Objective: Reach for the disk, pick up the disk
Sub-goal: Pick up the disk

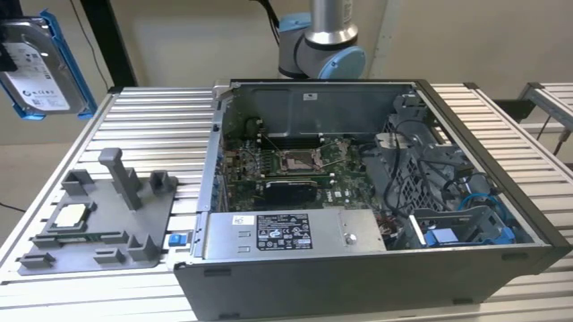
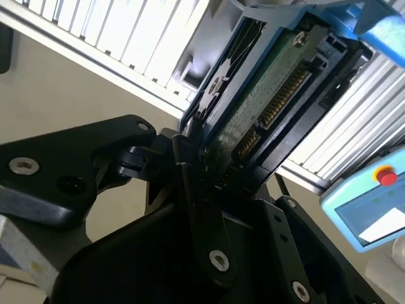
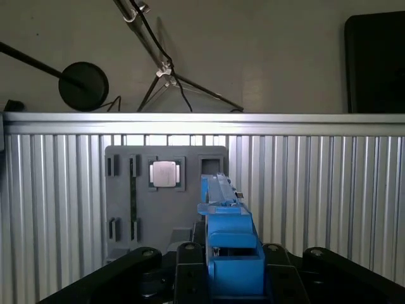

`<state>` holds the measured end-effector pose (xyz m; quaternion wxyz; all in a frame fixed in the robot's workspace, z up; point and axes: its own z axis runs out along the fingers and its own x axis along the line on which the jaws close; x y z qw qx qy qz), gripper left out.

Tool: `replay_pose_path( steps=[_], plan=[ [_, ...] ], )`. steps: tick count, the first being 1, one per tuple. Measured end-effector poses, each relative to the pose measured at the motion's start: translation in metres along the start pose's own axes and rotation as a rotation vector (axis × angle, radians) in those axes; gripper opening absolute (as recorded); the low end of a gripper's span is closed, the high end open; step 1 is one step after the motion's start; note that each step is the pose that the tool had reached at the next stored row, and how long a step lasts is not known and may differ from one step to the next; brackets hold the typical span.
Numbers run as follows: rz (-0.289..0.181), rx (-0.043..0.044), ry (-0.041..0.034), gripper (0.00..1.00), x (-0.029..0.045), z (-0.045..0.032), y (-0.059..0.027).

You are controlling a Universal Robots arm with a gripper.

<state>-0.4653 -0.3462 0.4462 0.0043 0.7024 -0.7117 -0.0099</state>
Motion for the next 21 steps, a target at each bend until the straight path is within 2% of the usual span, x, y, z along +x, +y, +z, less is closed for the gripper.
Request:
replay_pose_path(
  steps=[10,21],
  plan=[
    [0.000,0.0000,0.0000,0.00,-0.0001,-0.0142,0.0003],
    [0.000,-0.0001,0.0000,0.00,-0.0003,-0.0334,0.0007]
  ],
)
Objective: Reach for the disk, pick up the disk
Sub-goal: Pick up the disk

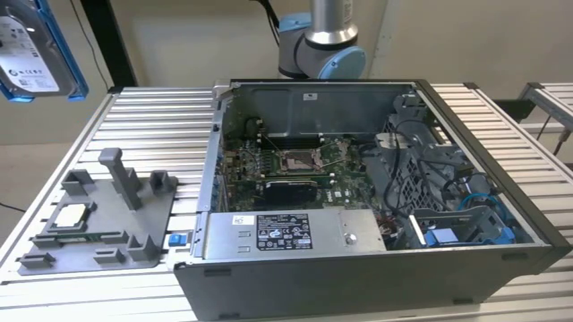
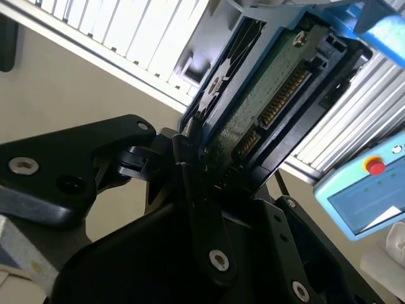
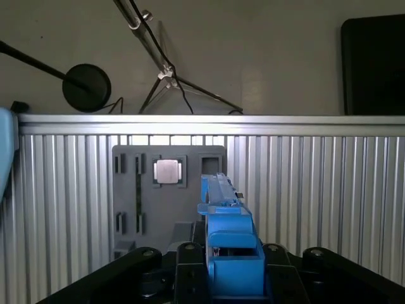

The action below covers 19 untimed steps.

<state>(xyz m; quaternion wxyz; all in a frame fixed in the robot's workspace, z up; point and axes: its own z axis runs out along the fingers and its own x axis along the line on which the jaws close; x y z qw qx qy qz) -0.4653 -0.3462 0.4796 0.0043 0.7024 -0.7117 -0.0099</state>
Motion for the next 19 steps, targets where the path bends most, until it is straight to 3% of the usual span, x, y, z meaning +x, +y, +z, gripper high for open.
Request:
replay_pose_path(
  steps=[10,19],
  plan=[
    [0.000,-0.0001,0.0001,0.00,-0.0001,-0.0118,0.0002],
    [0.000,0.0001,0.0000,0.00,-0.0001,-0.0132,0.0002]
  ],
)
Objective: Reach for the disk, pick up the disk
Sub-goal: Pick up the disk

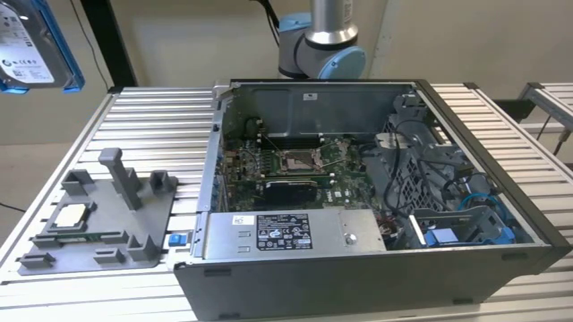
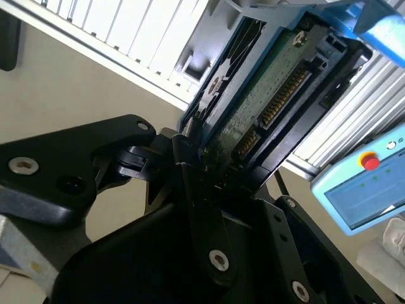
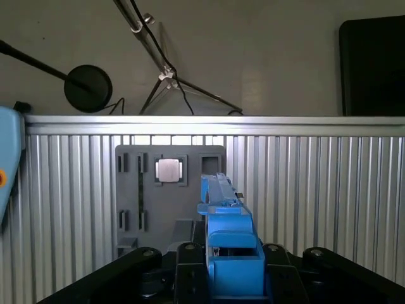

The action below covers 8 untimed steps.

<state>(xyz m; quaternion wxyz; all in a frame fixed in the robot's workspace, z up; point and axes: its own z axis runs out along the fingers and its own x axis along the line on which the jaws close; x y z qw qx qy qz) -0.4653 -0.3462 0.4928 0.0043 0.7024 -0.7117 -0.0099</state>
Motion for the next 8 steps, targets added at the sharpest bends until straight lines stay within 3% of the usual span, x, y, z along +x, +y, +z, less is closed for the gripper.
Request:
replay_pose_path(
  steps=[8],
  plan=[
    [0.000,-0.0001,0.0001,0.00,0.0000,-0.0002,-0.0019]
  ],
)
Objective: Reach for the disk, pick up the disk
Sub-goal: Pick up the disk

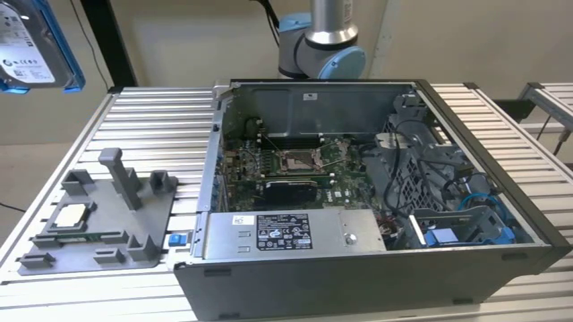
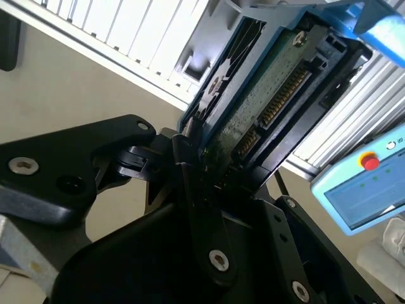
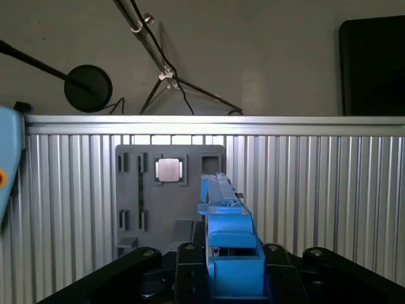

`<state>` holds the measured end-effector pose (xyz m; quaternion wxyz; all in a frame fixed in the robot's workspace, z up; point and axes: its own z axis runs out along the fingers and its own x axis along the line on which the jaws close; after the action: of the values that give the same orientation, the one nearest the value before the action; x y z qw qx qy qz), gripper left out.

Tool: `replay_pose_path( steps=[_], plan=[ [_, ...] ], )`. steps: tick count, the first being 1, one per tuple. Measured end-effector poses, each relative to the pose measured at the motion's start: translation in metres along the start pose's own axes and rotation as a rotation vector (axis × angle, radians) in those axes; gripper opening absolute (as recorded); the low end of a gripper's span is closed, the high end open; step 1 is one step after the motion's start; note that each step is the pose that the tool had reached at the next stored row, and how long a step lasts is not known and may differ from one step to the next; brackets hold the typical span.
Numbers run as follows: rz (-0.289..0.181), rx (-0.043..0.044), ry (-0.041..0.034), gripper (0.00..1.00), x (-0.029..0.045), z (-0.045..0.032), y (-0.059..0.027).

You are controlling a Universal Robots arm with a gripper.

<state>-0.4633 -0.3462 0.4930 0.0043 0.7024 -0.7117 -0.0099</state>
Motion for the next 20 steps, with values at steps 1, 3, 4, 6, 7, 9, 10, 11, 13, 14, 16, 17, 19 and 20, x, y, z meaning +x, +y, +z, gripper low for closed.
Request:
replay_pose_path(
  steps=[1,3,4,6,7,9,10,11,13,14,16,17,19,20],
  plan=[
    [0.000,0.0001,0.0000,0.00,0.0000,0.0000,-0.0011],
    [0.000,0.0001,-0.0001,0.00,-0.0001,0.0000,-0.0035],
    [0.000,0.0001,-0.0001,0.00,-0.0001,-0.0001,-0.0048],
    [0.000,0.0001,0.0000,0.00,-0.0001,-0.0001,-0.0075],
    [0.000,0.0002,-0.0001,0.00,-0.0001,-0.0001,-0.0087],
    [0.000,0.0002,-0.0001,0.00,-0.0002,-0.0001,-0.0113],
    [0.000,0.0001,0.0000,0.00,-0.0002,-0.0002,-0.0125],
    [0.000,0.0001,0.0000,0.00,-0.0002,-0.0002,-0.0137],
    [0.000,0.0000,0.0000,0.00,-0.0003,-0.0003,-0.0161],
    [0.000,0.0001,-0.0001,0.00,-0.0003,-0.0003,-0.0173],
    [0.000,0.0001,0.0000,0.00,-0.0004,-0.0004,-0.0198],
    [0.000,0.0001,0.0000,0.00,-0.0004,-0.0004,-0.0210],
    [0.000,0.0002,-0.0001,0.00,-0.0004,-0.0004,-0.0236],
    [0.000,0.0002,-0.0001,0.00,-0.0004,-0.0004,-0.0248]
  ],
)
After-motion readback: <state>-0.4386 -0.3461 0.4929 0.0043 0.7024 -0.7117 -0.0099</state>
